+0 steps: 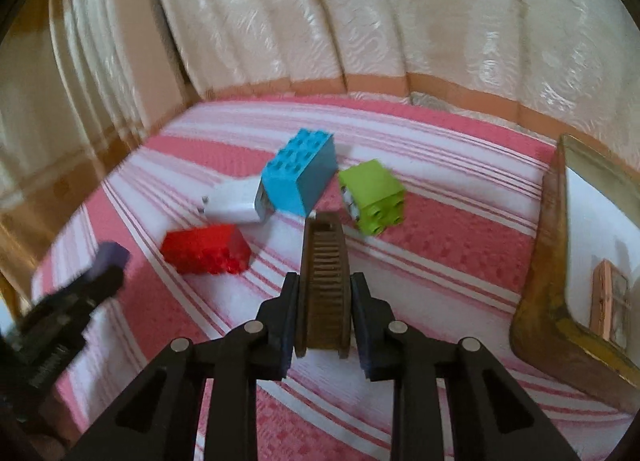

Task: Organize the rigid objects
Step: 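Carry the purple block and brown comb over the gold tin with both tools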

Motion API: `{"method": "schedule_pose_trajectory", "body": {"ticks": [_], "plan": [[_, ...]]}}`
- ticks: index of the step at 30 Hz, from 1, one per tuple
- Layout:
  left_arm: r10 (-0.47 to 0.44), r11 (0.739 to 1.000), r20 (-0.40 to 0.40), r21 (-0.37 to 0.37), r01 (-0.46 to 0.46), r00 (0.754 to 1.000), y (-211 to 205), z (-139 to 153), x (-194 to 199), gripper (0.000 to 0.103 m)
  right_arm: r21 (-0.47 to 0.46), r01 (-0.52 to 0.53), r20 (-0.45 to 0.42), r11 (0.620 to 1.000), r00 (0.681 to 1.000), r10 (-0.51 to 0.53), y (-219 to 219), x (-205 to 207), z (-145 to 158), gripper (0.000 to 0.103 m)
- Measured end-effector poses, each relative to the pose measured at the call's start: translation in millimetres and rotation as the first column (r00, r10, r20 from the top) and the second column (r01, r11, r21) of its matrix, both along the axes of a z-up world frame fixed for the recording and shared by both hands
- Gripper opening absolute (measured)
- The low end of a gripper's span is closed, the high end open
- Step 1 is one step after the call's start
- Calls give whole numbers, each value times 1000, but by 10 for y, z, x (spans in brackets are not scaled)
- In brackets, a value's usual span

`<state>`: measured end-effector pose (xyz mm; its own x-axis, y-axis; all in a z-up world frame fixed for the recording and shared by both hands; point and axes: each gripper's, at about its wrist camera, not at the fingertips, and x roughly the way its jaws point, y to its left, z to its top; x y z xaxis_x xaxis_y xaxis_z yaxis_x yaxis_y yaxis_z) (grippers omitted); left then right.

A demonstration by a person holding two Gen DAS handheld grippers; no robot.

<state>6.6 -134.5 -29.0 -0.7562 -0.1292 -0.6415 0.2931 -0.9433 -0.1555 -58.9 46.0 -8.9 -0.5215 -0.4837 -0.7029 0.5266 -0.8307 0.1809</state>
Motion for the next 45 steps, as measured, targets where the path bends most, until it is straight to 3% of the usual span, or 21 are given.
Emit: {"method": "schedule_pose_trajectory", "body": {"ticks": [6,11,16,26,36,45], "plan": [[-75,997,-64,5,76,995,312,89,-27,40,-62,25,-89,998,996,-31,258,152,202,27],[-118,993,-77,-5,118,990,570,147,-88,40,-144,35,-65,989,997,-45,500,117,255,27],[-155,988,-100,-26,153,983,808,259,-118,40,-206,33,-114,978,992,-57,681,200,419,27],[-271,963,-194,-69,262,943,1354,516,-125,40,-297,96,-218,950,962,-165,1300,302,708,27],[-359,933,-208,-99,346,910,1972,620,-258,40,-349,225,-197,910,932,-306,2014,156,773,27],[-439,898,-218,-132,420,871,2491,662,-389,40,-308,298,-221,903,901,-373,2388,103,739,27]]}}
